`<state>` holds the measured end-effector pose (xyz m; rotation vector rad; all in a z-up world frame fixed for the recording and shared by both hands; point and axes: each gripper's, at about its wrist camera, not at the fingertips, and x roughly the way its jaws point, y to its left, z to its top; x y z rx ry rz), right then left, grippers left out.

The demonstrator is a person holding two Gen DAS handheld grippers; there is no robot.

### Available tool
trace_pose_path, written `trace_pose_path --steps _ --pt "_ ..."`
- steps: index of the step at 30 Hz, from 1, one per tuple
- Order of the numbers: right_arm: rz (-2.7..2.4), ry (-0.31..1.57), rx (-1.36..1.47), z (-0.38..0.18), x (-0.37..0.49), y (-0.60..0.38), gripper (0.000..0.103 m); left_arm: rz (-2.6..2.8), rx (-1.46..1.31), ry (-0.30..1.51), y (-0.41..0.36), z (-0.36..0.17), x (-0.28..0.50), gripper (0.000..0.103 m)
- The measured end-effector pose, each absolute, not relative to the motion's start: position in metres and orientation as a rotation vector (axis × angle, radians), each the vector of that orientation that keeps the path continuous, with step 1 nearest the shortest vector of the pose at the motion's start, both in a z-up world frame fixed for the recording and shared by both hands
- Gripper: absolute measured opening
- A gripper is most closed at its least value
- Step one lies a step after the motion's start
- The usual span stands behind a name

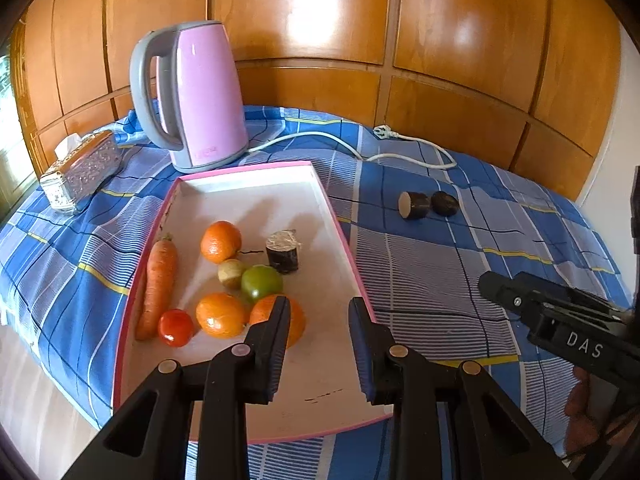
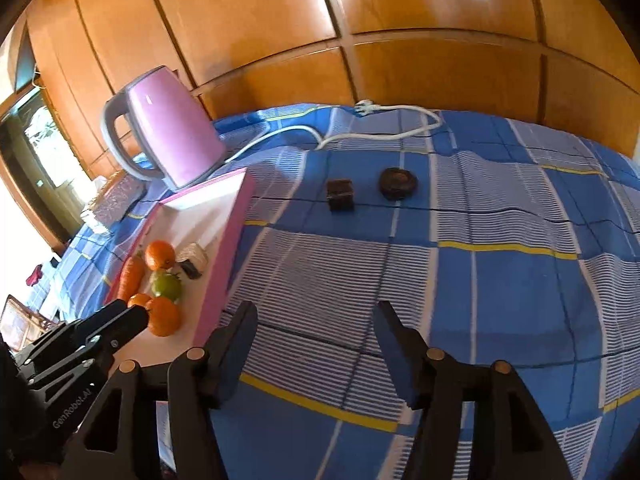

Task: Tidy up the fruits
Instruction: 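Move both tools back toward the two dark eggplant pieces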

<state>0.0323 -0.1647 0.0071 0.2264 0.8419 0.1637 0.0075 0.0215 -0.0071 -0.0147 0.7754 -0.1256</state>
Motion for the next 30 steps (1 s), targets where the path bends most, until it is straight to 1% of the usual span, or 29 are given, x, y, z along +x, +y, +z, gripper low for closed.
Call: trace_pose_path --steps 3,9,11,14,16,30 --pt "0.116 0.856 0.212 0.006 0.034 -0.173 0.061 -0.130 -0.010 0.783 0.018 -0.008 0.009 0.031" --pt "0.116 0.919 0.279 -0.008 0.037 -0.194 0.060 -0.146 0.007 0.787 0.008 -0.009 0.013 0.031" --pt "0.119 0.939 0.285 -0.013 0.037 -0.196 0.052 -0.154 0.014 0.791 0.004 -0.009 0.015 0.031" --pt "0.116 0.964 0.281 -0.021 0.037 -0.197 0.046 -0.167 0.026 0.794 -0.003 -0.009 0.018 0.031" --pt "0.114 0.973 0.276 -0.024 0.037 -0.198 0.045 -0.174 0.030 0.798 -0.007 -0.010 0.020 0.031" --pt "0.086 1.013 0.289 -0.037 0.048 -0.212 0.045 -0.238 0.038 0.832 -0.038 -0.013 0.047 0.031"
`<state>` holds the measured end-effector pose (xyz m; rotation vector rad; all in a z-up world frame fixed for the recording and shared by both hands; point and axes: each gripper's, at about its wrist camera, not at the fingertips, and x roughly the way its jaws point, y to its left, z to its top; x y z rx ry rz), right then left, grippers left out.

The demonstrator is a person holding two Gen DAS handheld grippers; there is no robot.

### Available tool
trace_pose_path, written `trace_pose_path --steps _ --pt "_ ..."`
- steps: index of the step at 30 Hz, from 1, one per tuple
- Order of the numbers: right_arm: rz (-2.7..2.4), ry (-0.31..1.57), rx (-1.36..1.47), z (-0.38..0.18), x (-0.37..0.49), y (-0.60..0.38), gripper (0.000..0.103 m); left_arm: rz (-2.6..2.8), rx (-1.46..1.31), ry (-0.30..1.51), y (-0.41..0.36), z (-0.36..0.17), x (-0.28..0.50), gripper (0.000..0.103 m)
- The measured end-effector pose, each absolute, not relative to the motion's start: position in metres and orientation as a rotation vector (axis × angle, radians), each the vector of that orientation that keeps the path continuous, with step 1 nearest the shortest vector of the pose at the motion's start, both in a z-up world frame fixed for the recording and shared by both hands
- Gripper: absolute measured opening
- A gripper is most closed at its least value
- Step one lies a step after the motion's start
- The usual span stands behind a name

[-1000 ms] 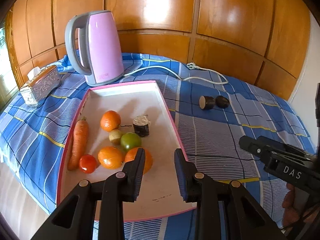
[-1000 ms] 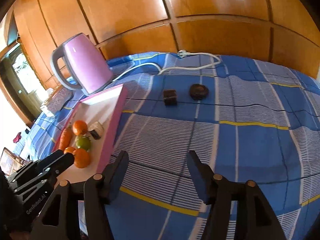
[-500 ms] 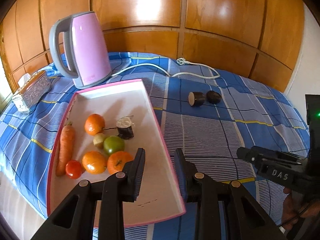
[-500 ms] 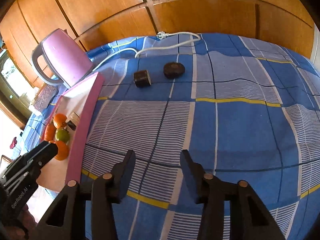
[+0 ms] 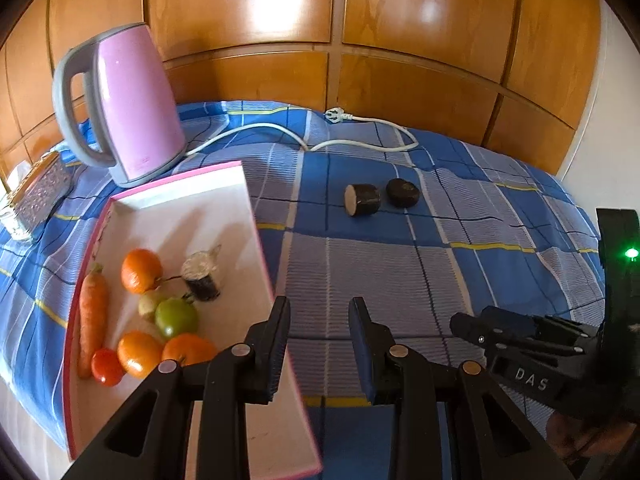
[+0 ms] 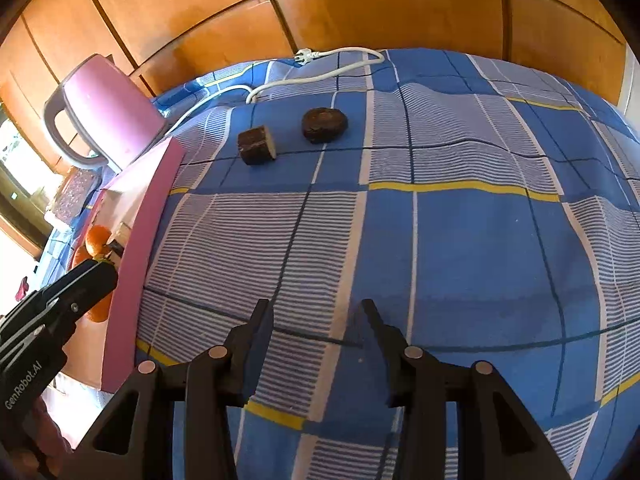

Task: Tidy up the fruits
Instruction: 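Move both tools back toward the two dark eggplant pieces, then grasp the eggplant chunk with the left tool while the right grasps the round eggplant slice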

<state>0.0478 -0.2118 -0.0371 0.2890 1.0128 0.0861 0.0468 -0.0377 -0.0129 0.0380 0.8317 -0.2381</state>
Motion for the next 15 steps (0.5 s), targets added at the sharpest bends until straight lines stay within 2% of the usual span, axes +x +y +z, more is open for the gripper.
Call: trace_pose_path --steps 11,12,13,15 --pt "0.060 1.012 0.276 -0.040 0.074 -0.224 0.045 -0.252 -0.017 0.877 -0.058 -0.018 0.092 0.031" --pt "0.056 1.012 0.275 -0.040 0.077 -0.225 0.045 -0.254 -0.020 0.883 -0.060 -0.019 0.096 0.034" --pt "0.052 1.012 0.275 -0.040 0.080 -0.226 0.045 -0.253 -0.024 0.888 -0.062 -0.020 0.101 0.042" --pt "0.045 1.013 0.277 -0.041 0.086 -0.229 0.045 -0.257 -0.035 0.884 -0.066 -0.021 0.109 0.047"
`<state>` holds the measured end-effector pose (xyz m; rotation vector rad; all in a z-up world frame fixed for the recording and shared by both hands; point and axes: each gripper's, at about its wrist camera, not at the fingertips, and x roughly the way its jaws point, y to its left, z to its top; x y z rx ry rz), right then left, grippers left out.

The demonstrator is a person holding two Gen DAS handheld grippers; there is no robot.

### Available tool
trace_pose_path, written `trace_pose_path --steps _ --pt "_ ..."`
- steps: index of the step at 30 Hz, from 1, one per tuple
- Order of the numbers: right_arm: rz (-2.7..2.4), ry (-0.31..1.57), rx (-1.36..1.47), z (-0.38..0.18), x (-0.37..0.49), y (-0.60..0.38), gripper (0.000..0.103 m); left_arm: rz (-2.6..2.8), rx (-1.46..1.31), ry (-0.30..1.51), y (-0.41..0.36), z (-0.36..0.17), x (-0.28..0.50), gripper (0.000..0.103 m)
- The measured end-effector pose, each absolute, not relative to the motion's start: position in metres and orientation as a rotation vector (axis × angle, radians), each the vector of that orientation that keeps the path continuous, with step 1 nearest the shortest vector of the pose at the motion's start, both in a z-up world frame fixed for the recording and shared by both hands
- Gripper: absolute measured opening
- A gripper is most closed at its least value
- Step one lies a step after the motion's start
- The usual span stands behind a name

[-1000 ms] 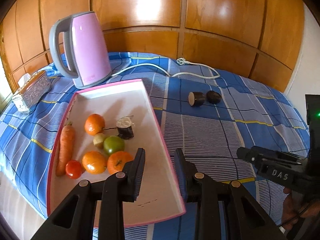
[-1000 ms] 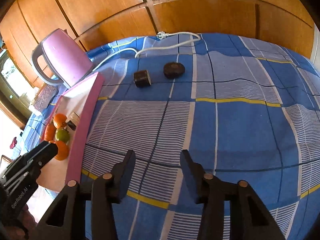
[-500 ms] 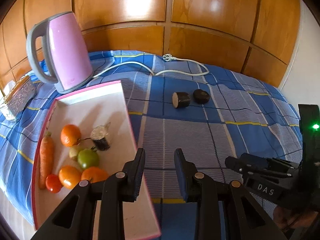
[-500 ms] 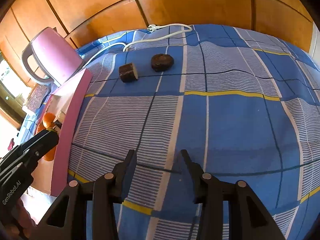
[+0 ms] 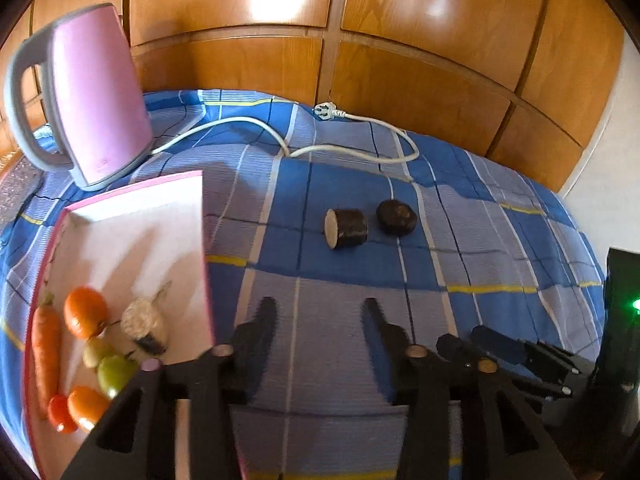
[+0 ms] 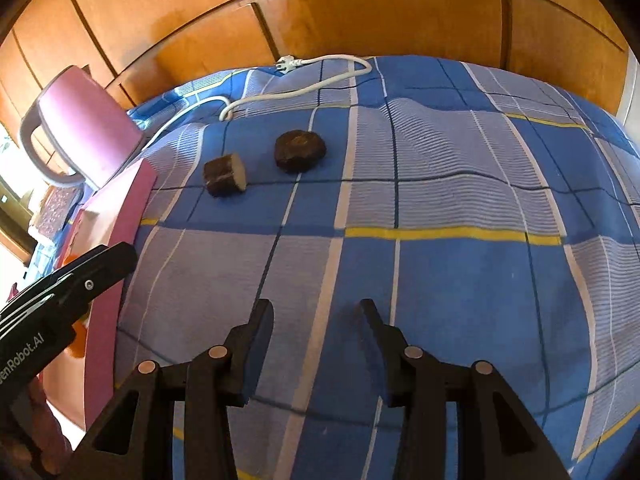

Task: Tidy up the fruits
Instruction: 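Grasp the eggplant chunk with the left tool while the right grasps the round eggplant slice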

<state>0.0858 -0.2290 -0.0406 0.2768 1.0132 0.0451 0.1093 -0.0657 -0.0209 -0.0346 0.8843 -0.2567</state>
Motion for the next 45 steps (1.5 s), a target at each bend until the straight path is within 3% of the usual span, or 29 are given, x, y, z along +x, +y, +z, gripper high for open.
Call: trace_pose_path --steps 20,22,30,34,45 --pt "-0.015 0.986 0.286 -0.041 0.135 -0.256 0.045 -0.280 -0.048 0.954 -0.111 -0.052 0.196 0.054" --pt "-0.008 0.976 0.290 -0.040 0.138 -0.257 0.045 -0.266 -0.053 0.956 -0.109 -0.056 0.200 0.030" --pt "0.066 0.929 0.269 -0.036 0.157 -0.243 0.045 -0.204 -0.110 0.904 -0.082 -0.058 0.187 0.030" --pt "0.076 0.927 0.215 -0.038 0.173 -0.232 0.054 -0.198 -0.090 0.886 -0.080 -0.060 0.187 0.030" --pt "0.098 0.923 0.100 -0.046 0.214 -0.218 0.055 -0.175 -0.134 0.910 -0.075 -0.068 0.196 0.031"
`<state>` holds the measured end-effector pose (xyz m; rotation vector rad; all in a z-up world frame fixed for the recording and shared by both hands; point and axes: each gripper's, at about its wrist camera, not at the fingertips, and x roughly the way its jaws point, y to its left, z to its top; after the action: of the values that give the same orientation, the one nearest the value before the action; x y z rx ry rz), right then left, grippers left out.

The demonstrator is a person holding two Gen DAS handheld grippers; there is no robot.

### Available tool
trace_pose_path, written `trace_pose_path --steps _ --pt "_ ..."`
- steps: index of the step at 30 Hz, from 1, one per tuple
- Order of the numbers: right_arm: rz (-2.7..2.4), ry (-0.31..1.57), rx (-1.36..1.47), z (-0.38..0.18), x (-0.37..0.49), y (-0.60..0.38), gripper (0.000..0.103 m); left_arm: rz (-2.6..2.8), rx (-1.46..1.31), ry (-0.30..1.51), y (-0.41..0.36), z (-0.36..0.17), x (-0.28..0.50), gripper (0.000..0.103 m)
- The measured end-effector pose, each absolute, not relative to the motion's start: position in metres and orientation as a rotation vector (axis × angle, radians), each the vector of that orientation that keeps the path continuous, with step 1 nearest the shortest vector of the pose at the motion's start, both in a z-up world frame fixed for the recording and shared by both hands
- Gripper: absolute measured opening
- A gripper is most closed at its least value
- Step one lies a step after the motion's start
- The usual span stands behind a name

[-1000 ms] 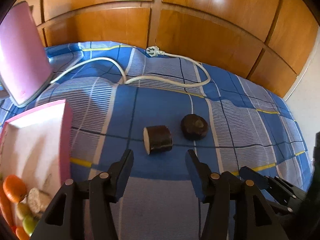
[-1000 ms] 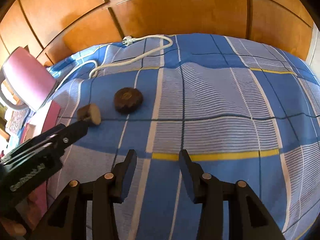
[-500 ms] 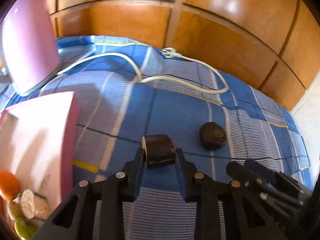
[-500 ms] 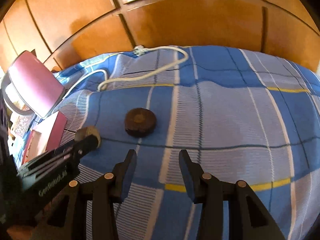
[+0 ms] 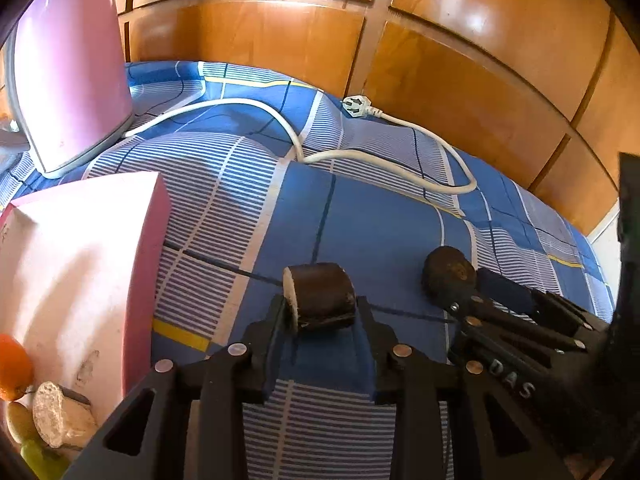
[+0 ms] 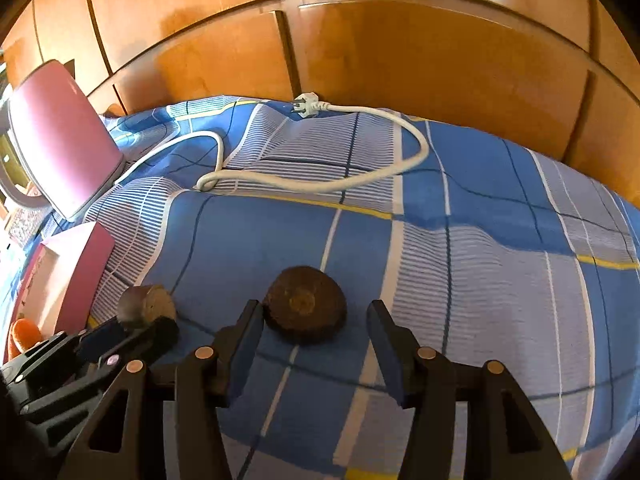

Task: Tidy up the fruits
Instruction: 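Grasp the eggplant chunk with the left tool while the right grasps the round eggplant slice, then carry both eggplant pieces over the white tray with both tools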

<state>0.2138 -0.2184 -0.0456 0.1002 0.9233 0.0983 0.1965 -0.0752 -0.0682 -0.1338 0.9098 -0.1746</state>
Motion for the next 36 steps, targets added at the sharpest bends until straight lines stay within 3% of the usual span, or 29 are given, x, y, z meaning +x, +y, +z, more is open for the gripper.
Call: trace_pose_path --steps 4,13,22,36 --pt "0.084 0.923 0.035 -0.050 0.218 -0.211 0.043 -0.164 -0.096 0.912 -0.079 -0.070 0.197 0.030" --pt "0.063 0.956 0.099 -0.048 0.180 -0.231 0.043 -0.171 -0.068 0.938 -0.081 -0.065 0.186 0.027" --pt "0.019 0.969 0.130 -0.046 0.111 -0.249 0.043 -0.252 0.004 0.951 -0.103 -0.064 0.122 0.027" --pt "-0.085 0.903 0.098 -0.049 0.042 -0.253 0.043 -0.358 0.139 0.837 -0.123 -0.071 0.041 0.028"
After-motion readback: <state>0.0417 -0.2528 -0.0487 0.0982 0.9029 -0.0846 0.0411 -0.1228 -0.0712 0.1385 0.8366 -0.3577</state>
